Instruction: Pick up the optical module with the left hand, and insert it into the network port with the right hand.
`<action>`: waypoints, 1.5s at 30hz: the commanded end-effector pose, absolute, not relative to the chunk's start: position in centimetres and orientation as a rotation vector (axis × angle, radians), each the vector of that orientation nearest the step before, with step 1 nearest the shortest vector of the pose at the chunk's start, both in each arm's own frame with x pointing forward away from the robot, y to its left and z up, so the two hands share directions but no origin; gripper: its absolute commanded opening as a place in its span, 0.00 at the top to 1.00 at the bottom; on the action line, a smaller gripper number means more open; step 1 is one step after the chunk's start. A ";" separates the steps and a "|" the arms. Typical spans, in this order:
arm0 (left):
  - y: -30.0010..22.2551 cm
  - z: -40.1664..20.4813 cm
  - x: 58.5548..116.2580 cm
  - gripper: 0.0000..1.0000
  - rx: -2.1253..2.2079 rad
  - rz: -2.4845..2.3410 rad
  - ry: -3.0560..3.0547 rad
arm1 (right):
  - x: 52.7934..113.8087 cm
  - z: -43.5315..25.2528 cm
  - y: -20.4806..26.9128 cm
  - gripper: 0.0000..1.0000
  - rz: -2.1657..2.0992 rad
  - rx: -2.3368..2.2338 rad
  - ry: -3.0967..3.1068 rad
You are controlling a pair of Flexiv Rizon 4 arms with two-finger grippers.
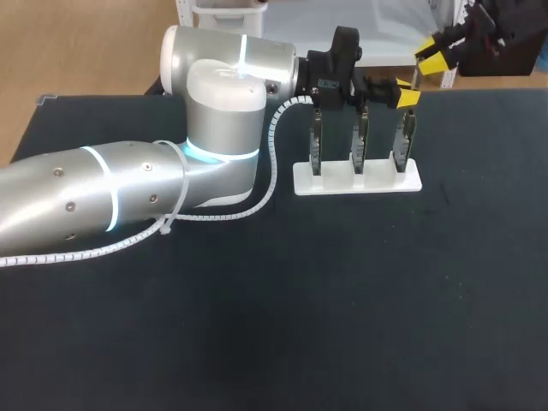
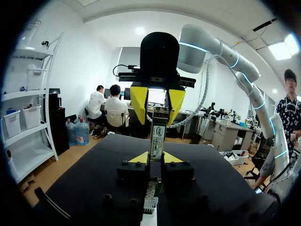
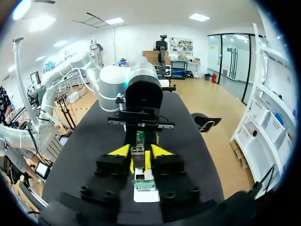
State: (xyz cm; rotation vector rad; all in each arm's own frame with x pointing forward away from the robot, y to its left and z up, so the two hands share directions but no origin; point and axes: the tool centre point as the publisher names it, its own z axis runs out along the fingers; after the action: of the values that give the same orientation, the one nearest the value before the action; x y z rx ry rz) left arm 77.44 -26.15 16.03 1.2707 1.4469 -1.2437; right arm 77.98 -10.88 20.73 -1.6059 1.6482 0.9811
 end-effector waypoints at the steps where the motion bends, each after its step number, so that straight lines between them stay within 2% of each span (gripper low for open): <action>1: -26.3 16.1 77.7 1.00 1.276 -1.247 1.451 | 77.6 20.8 -10.8 1.00 0.974 -1.601 1.652; 8: -26.3 16.1 77.7 1.00 1.276 -1.247 1.451 | 77.4 20.8 -10.9 1.00 0.973 -1.595 1.652; 9: -26.3 16.1 77.7 0.90 1.276 -1.247 1.451 | 77.4 20.8 -10.9 1.00 0.973 -1.592 1.651; 10: -26.3 16.1 77.7 0.62 1.276 -1.247 1.451 | 77.4 20.8 -10.9 1.00 0.973 -1.591 1.651; 11: -26.3 16.1 77.7 0.00 1.276 -1.247 1.451 | 77.4 20.8 -10.9 1.00 0.972 -1.590 1.651; 24: -26.2 16.2 77.7 0.00 1.277 -1.242 1.445 | 77.4 21.1 -11.1 1.00 0.959 -1.582 1.643; 45: -23.7 17.6 78.1 0.00 1.455 -0.963 1.611 | 77.5 21.3 -11.6 1.00 0.953 -1.578 1.640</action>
State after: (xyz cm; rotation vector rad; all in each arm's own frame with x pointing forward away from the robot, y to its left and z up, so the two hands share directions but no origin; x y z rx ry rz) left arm 78.39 -23.92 17.24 1.4344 1.5869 -0.9884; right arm 77.72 -11.60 21.29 -1.5796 1.6396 0.9588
